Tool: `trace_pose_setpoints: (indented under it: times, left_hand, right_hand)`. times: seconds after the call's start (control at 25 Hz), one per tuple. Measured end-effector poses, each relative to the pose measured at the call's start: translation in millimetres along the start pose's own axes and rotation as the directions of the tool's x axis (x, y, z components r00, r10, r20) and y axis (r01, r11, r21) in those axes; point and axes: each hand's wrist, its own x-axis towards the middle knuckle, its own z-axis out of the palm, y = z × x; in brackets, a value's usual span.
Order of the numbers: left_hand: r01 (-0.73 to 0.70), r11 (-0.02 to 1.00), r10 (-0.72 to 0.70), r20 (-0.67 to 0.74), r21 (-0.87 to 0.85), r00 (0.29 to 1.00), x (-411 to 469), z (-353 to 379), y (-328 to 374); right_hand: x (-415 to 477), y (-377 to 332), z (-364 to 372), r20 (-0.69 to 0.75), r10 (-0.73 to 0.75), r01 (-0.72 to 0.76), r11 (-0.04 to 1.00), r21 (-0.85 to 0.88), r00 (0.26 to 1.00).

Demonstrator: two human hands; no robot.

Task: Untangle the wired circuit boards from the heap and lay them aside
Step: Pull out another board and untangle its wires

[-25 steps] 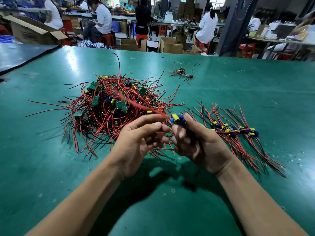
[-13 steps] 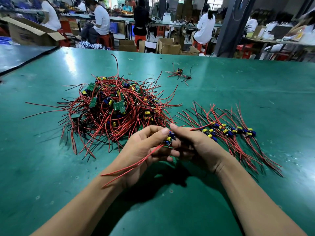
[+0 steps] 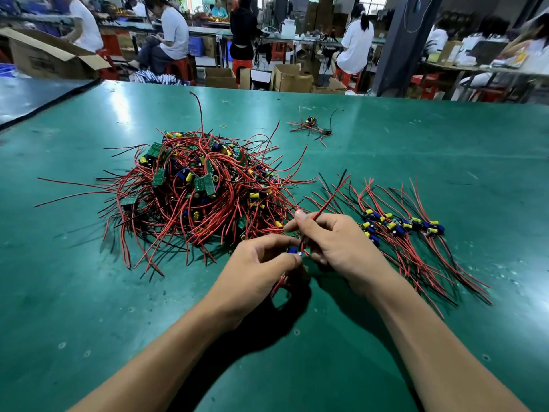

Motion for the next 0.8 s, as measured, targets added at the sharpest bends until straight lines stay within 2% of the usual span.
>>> trace_pose_setpoints:
  times: [0.12, 0.24, 0.4, 0.56, 0.72, 0.8]
  left_hand:
    - [-0.045, 0.998, 0.045, -0.026, 0.035, 0.999, 0.0, 1.6, 0.1]
    - [-0.046, 0.999, 0.045, -0.064, -0.013, 0.997, 1.4, 1.9, -1.8]
    - [-0.015, 0.996, 0.007, -0.087, -0.086, 0.996, 1.5, 1.0, -1.5]
    - [0.006, 0.999, -0.011, -0.088, -0.054, 0.996, 2.0, 0.1, 1.7]
    - [0.063, 0.994, -0.066, -0.031, -0.089, 0.997, 1.4, 0.4, 3.9]
    - [0.091, 0.988, -0.093, -0.008, -0.121, 0.996, 0.8, -0.4, 4.5]
  right_hand:
    - [-1.2, -1.7, 1.5, 0.059, 0.009, -0.008, 1.000, -0.018, 0.998]
    - [-2.1, -2.4, 2.7, 0.126, 0.044, -0.050, 0.998, 0.041, 0.991]
    - [-2.9, 0.5, 1.3, 0.147, 0.057, -0.060, 0.998, 0.020, 0.988]
    - [-2.1, 2.2, 5.9, 0.036, -0.030, 0.035, 0.989, -0.146, 0.999]
    - [-4.2, -1.7, 6.2, -0.090, -0.068, 0.058, 0.991, -0.118, 0.994]
    - [-5.5, -1.9, 7.4, -0.102, -0.040, 0.039, 0.999, -0.013, 0.994]
